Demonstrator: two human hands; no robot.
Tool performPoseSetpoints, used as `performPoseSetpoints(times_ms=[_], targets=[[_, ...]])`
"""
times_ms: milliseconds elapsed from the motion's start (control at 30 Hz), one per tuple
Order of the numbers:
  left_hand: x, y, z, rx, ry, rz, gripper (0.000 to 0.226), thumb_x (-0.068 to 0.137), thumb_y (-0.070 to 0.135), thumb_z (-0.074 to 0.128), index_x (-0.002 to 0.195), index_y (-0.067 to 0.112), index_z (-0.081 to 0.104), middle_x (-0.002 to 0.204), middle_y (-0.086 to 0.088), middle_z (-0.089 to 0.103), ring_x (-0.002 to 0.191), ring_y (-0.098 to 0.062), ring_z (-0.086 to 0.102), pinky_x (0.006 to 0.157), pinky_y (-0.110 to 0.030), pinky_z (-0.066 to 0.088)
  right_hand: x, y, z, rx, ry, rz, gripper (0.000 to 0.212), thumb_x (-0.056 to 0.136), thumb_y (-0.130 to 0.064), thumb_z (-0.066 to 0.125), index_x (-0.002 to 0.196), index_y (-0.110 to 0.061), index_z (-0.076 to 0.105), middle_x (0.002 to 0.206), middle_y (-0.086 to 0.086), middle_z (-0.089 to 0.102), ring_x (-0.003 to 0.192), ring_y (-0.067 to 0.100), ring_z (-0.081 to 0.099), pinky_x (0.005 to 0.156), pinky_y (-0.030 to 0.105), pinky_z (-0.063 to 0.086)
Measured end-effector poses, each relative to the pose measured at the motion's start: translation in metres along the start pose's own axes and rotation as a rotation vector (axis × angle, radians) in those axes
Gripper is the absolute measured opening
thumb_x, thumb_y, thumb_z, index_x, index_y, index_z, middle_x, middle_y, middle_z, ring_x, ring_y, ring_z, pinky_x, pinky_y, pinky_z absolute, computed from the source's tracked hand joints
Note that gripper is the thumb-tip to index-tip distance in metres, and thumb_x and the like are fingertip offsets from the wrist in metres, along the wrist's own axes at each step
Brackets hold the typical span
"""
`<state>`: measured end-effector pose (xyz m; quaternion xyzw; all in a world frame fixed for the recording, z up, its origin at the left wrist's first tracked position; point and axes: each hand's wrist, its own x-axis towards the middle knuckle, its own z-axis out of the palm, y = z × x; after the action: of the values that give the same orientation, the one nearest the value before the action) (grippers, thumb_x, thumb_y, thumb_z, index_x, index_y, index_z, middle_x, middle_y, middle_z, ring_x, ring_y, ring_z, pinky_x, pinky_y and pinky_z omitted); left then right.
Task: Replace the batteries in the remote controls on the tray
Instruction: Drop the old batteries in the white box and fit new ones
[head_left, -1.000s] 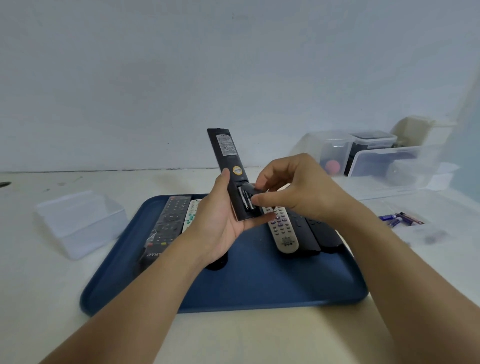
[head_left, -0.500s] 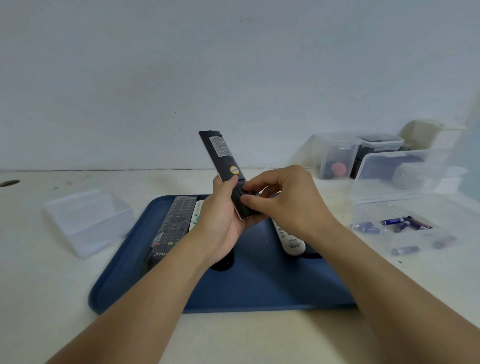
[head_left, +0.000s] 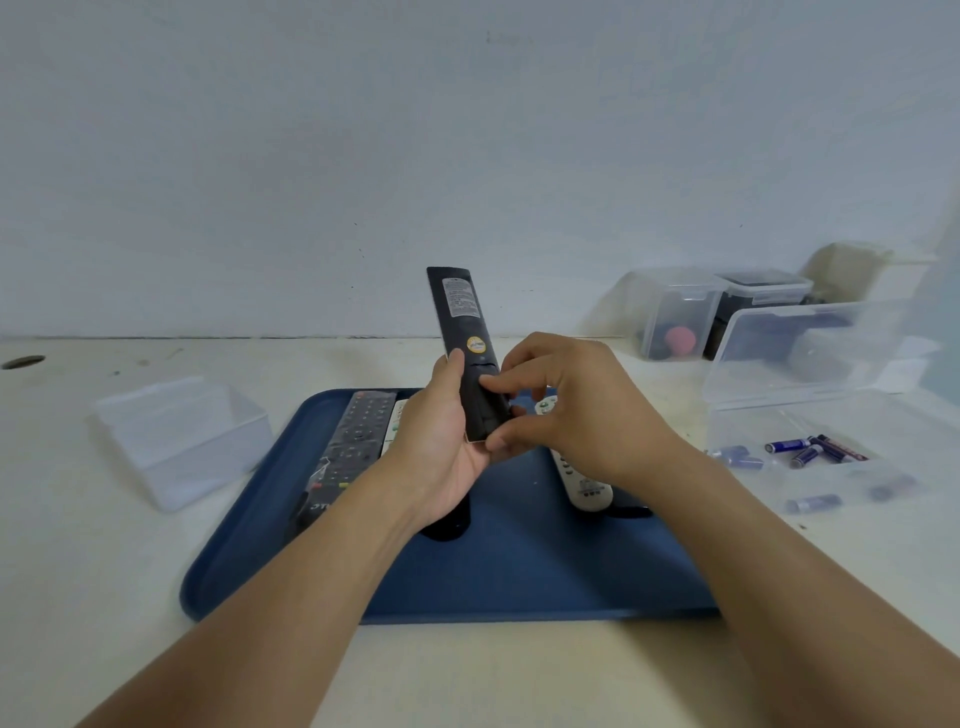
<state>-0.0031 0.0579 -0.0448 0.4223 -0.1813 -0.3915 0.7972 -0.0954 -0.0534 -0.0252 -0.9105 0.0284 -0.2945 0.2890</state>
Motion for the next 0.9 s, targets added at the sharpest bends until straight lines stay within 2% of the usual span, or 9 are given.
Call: performPoseSetpoints(times_ms=[100,233,333,433,533,600,667,800,900], targets=[[0.001,-0.001,-0.001,0.005,0.007,0.001,0.049,0.11,0.041,0.032,0.142,0.009,0.049,0.109,-0.019,0.066,0.067,-0.022,0.069,0.055,-0.033,0.057,-0.001,0.002,0.003,-0.027,0.035,-0.047,0.048,0.066,-0.024,0.092,0.111,-0.018,0.078,0.093,-0.011,0.063,0.079,0.012,0.058,0.077,0.037,0.052],[0.0,0.004,0.0,0.026,0.022,-0.016,0.051,0.109,0.042,0.032,0.141,0.007,0.05,0.101,-0.015,0.064,0.07,-0.021,0.067,0.057,-0.033,0.058,-0.001,0.001,0.005,-0.033,0.046,-0.031,0.047,0.066,-0.025,0.092,0.11,-0.02,0.077,0.095,-0.011,0.066,0.077,0.012,0.059,0.075,0.032,0.053],[0.002,0.008,0.002,0.069,-0.002,0.007,0.047,0.11,0.036,0.033,0.144,0.006,0.047,0.105,-0.012,0.059,0.091,-0.024,0.064,0.064,-0.035,0.057,0.001,0.0,-0.009,0.17,0.003,0.152,0.037,0.073,-0.028,0.088,0.108,-0.023,0.077,0.091,-0.01,0.075,0.077,0.011,0.068,0.068,0.025,0.054],[0.003,0.003,0.005,0.315,-0.078,0.096,0.04,0.11,0.021,0.038,0.149,0.026,0.044,0.125,-0.008,0.065,0.106,-0.02,0.062,0.075,-0.033,0.052,0.001,-0.001,-0.02,0.431,-0.011,0.353,0.032,0.085,-0.04,0.075,0.109,-0.019,0.073,0.091,-0.002,0.078,0.08,0.013,0.074,0.065,0.024,0.055],[0.005,-0.009,0.002,0.619,-0.146,0.156,0.075,0.103,0.004,0.049,0.156,0.049,0.021,0.145,0.007,0.052,0.128,-0.013,0.057,0.095,-0.032,0.051,0.003,-0.001,-0.012,0.397,0.057,0.432,0.035,0.086,-0.049,0.072,0.101,-0.017,0.074,0.085,0.0,0.078,0.078,0.016,0.075,0.066,0.03,0.06],[0.003,-0.013,0.0,0.756,-0.181,0.178,0.092,0.092,0.011,0.065,0.155,0.055,0.014,0.151,0.005,0.044,0.133,-0.01,0.053,0.11,-0.036,0.045,0.004,0.001,-0.006,0.354,0.098,0.442,0.032,0.089,-0.044,0.071,0.094,-0.013,0.076,0.082,0.005,0.077,0.077,0.022,0.075,0.069,0.035,0.062],[0.0,-0.01,0.002,0.8,-0.14,0.212,0.093,0.082,0.015,0.078,0.152,0.05,0.027,0.142,0.008,0.054,0.126,-0.005,0.058,0.11,-0.034,0.046,0.006,0.004,-0.008,0.407,0.124,0.475,0.029,0.095,-0.028,0.065,0.093,-0.001,0.075,0.083,0.016,0.076,0.076,0.031,0.074,0.068,0.038,0.061],[-0.003,0.013,0.001,0.857,0.059,0.306,0.038,0.081,0.019,0.077,0.115,0.033,0.068,0.091,0.0,0.076,0.077,-0.014,0.07,0.077,-0.044,0.059,0.006,0.006,-0.015,0.666,0.044,0.63,0.022,0.099,-0.009,0.056,0.101,0.008,0.069,0.087,0.02,0.075,0.069,0.024,0.071,0.066,0.035,0.061],[-0.003,0.021,-0.006,0.952,0.104,0.25,0.01,0.085,0.017,0.075,0.093,0.024,0.074,0.065,0.006,0.072,0.049,-0.011,0.055,0.05,-0.027,0.041,0.004,0.011,-0.015,0.63,-0.128,0.685,0.029,0.098,-0.014,0.061,0.104,0.014,0.068,0.085,0.02,0.069,0.071,0.021,0.064,0.057,0.026,0.057]])
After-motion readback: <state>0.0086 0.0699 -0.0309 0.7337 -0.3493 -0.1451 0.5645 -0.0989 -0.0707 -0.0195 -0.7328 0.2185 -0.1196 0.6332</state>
